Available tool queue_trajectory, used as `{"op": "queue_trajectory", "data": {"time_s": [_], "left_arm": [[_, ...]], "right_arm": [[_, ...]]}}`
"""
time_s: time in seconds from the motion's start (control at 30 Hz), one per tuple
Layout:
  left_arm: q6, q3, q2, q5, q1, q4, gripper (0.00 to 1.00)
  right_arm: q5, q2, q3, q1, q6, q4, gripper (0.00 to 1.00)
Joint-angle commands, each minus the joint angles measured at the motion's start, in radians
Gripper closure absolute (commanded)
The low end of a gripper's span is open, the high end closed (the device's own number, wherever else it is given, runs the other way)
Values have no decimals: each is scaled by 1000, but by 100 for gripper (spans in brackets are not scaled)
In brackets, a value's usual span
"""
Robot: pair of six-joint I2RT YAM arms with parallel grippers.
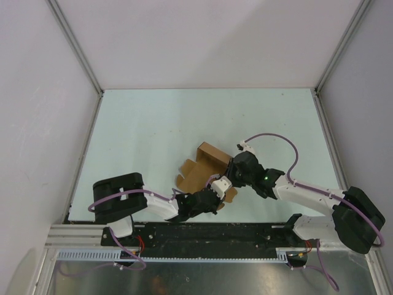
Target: Fold the paper box
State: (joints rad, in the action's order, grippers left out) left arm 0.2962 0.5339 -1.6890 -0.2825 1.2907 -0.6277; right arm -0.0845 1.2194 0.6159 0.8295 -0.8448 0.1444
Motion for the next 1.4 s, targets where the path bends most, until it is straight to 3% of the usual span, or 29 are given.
{"op": "queue_trajectory", "data": {"time_s": [0.0,0.63,0.8,0.97,1.13,1.37], "left_arm": [[6,-6,-20,26,-4,16,100],[15,-15,-11,39,-4,16,100],[15,-17,-11,39,-2,16,100],[14,-18,-11,37,-4,16,100],[11,-15,-15,34,-4,16,100],[9,-15,-8,34,-2,16,100]], "right_arm": [[9,-24,41,-1,15,-16,70],[132,-253,58,-26,55,-32,65],[23,-351,59,-50,88,44,61],[-167,-411,82,-82,67,240,60],[-274,-350,131,-109,24,443,58],[-353,-330,128,-130,-8,529,48]]}}
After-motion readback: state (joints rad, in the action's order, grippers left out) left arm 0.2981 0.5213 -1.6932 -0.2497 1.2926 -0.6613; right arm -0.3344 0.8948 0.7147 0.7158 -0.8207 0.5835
